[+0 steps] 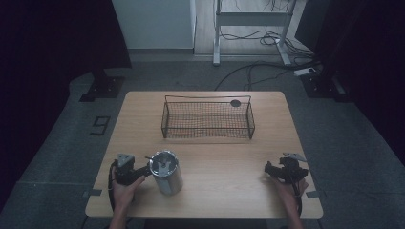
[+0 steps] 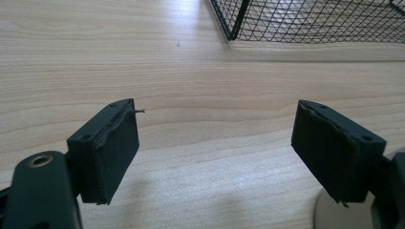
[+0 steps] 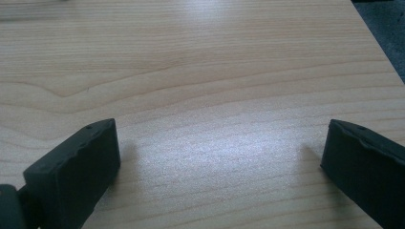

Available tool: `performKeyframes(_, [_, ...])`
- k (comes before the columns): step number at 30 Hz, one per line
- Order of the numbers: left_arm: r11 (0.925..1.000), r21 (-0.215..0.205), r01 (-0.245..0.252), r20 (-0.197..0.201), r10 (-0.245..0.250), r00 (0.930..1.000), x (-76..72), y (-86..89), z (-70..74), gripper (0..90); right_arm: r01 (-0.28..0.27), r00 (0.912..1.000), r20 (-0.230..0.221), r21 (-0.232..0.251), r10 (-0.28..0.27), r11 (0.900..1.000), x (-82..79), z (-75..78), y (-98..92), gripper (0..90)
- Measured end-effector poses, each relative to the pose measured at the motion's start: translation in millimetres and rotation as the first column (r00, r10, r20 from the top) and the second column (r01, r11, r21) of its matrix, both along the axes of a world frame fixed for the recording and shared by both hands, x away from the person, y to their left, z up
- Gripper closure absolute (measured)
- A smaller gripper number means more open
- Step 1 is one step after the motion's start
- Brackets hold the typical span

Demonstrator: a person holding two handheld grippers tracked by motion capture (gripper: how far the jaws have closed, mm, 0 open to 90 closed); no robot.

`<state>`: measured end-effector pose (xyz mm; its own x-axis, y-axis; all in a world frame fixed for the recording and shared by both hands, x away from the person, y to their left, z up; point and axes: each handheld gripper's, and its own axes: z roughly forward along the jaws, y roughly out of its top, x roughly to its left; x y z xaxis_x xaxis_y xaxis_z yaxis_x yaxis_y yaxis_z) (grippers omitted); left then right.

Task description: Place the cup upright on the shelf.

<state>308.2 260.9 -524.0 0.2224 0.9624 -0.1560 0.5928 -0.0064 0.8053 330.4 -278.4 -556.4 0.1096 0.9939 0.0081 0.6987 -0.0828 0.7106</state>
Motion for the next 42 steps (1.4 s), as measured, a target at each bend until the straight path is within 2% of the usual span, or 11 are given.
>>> performKeyframes(7, [0.9999,-0.001,-0.012,-0.003,0.012,0.9999,1.4,2.2,-1.5,15.4,0.001,1.0000,0.001,0.000,-0.001,1.000,0.1,-0.1,0.0,0.0])
performKeyframes(11, [0.9998,0.003,-0.019,0.009,0.019,0.9998,0.9,2.1,-1.7,15.1,0.001,1.0000,0.000,0.000,-0.001,1.000,0.1,-0.1,0.0,0.0])
performKeyframes(26, [0.9995,0.014,-0.028,-0.004,0.028,0.9996,1.3,3.3,-3.0,15.1,0.000,1.0000,0.000,0.000,0.000,1.000,0.0,0.0,0.0,0.0])
performKeyframes(29, [0.9995,0.006,-0.030,0.000,0.030,0.9996,-2.9,5.8,-0.4,15.1,0.000,1.0000,0.000,0.000,0.000,1.000,0.0,0.0,-0.1,0.0])
performKeyframes(33, [0.9989,-0.027,-0.039,0.025,0.040,0.9989,-21.3,15.6,4.2,15.0,0.001,1.0000,0.000,0.001,-0.001,1.000,0.0,0.0,-0.2,0.0])
performKeyframes(35, [0.9987,-0.037,-0.037,0.032,0.038,0.9988,-25.0,17.9,4.7,15.0,0.001,1.0000,0.000,0.001,-0.001,1.000,0.0,0.0,-0.1,0.0])
performKeyframes(36, [0.9981,-0.061,-0.008,0.046,0.011,0.9989,-29.1,21.5,6.4,15.0,0.001,1.0000,0.000,0.001,-0.001,1.000,0.0,0.0,-0.1,0.0])
performKeyframes(37, [0.9978,-0.066,-0.002,0.051,0.005,0.9987,-29.9,22.4,7.4,14.7,0.001,1.0000,0.000,0.001,-0.001,1.000,0.0,0.0,-0.2,0.0])
performKeyframes(42, [0.9982,-0.060,0.007,0.060,-0.003,0.9982,-32.1,23.8,10.4,14.7,0.002,1.0000,0.000,0.001,-0.002,1.000,0.0,0.0,-0.2,0.0])
